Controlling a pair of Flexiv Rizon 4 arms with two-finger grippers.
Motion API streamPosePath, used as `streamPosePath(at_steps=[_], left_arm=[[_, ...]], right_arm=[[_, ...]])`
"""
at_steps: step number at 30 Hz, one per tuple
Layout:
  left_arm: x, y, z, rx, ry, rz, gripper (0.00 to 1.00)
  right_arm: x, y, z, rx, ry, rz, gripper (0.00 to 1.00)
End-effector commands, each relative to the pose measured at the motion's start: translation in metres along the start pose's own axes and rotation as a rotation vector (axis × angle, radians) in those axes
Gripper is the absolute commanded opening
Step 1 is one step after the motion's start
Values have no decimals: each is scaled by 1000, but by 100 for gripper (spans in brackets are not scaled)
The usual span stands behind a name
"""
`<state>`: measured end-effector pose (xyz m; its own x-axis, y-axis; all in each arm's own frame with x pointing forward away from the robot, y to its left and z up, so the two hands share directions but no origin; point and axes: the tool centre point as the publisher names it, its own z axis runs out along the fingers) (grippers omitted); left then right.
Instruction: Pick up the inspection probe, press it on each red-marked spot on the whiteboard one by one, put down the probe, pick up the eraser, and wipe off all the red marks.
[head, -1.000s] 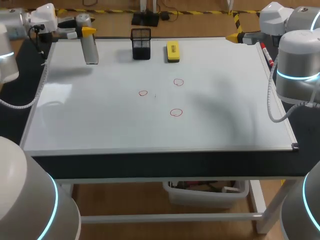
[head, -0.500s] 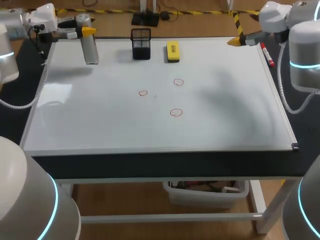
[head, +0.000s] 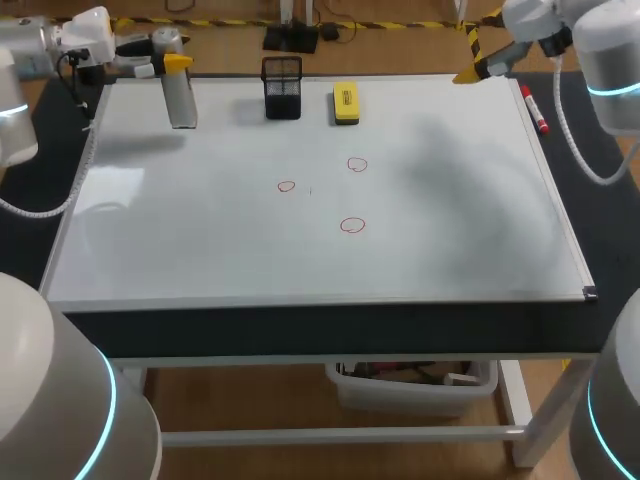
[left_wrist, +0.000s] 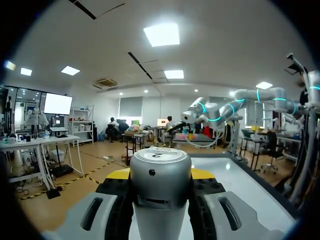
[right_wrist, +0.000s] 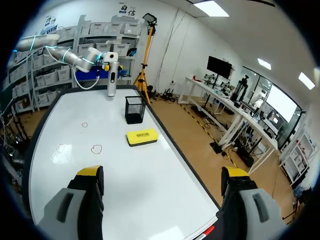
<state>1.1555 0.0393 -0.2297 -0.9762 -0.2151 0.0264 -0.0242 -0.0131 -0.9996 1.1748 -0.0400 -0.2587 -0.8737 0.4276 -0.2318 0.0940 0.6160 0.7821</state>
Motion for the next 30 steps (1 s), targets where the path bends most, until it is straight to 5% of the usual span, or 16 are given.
streamPosePath(at_steps=[1, 30], left_arm=[[3, -2, 1, -3, -7, 2, 0], [3, -2, 1, -3, -7, 2, 0]], right_arm=[[-14, 4, 21, 146, 207, -30, 100], [-28, -10, 86, 558, 506, -468, 100]])
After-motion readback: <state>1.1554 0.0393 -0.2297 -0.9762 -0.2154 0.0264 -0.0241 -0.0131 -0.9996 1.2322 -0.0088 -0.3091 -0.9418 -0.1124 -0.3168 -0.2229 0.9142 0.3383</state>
